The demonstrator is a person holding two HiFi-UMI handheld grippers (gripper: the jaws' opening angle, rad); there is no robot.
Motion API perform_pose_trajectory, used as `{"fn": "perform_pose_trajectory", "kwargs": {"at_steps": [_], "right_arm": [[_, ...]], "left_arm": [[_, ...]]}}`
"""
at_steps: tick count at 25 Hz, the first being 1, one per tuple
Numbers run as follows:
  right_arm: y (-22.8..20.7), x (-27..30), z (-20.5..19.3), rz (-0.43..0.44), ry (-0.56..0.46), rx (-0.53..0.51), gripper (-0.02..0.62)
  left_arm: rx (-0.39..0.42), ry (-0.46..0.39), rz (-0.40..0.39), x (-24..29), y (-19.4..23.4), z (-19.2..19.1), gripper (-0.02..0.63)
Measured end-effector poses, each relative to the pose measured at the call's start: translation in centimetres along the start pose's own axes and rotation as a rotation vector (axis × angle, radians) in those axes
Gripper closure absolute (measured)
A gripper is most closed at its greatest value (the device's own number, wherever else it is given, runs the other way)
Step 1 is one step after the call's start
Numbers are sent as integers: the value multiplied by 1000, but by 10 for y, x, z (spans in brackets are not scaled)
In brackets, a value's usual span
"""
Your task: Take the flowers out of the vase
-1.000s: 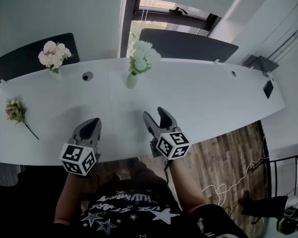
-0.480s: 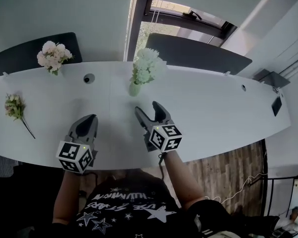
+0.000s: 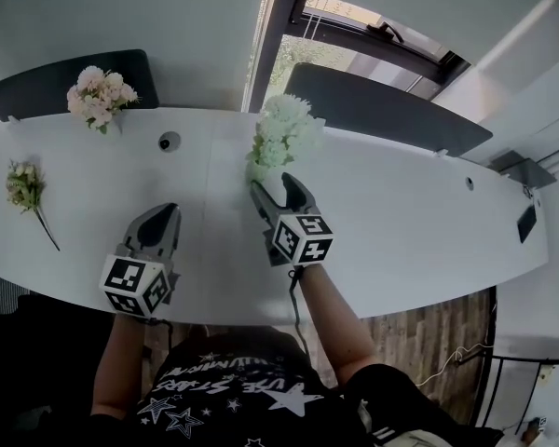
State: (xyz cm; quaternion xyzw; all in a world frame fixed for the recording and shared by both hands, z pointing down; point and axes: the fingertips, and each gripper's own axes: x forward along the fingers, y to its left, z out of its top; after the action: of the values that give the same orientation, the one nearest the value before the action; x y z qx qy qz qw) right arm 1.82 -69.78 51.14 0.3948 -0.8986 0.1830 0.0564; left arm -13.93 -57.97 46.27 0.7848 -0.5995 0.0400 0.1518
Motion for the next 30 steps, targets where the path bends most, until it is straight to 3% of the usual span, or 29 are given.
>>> {"fn": "perform_pose_trajectory", "kwargs": {"at_steps": [8, 14, 19, 23, 30], "right_arm": [[-18, 33, 5, -6, -28, 12, 282], [-17, 46, 15, 8, -64, -36, 284], [-16, 48, 25, 16, -129, -32, 315], [-15, 50, 28, 13, -139, -38, 395], [-12, 53, 34, 11, -157, -39, 420]], "left_arm": [[-2, 35, 29, 11, 7, -7, 597], [-10, 49, 48, 16, 13, -10, 597], [-16, 57, 53, 19, 16, -16, 597], [-17, 58, 55, 18, 16, -17, 597], [-17, 55, 58, 15, 21, -16, 597]]}}
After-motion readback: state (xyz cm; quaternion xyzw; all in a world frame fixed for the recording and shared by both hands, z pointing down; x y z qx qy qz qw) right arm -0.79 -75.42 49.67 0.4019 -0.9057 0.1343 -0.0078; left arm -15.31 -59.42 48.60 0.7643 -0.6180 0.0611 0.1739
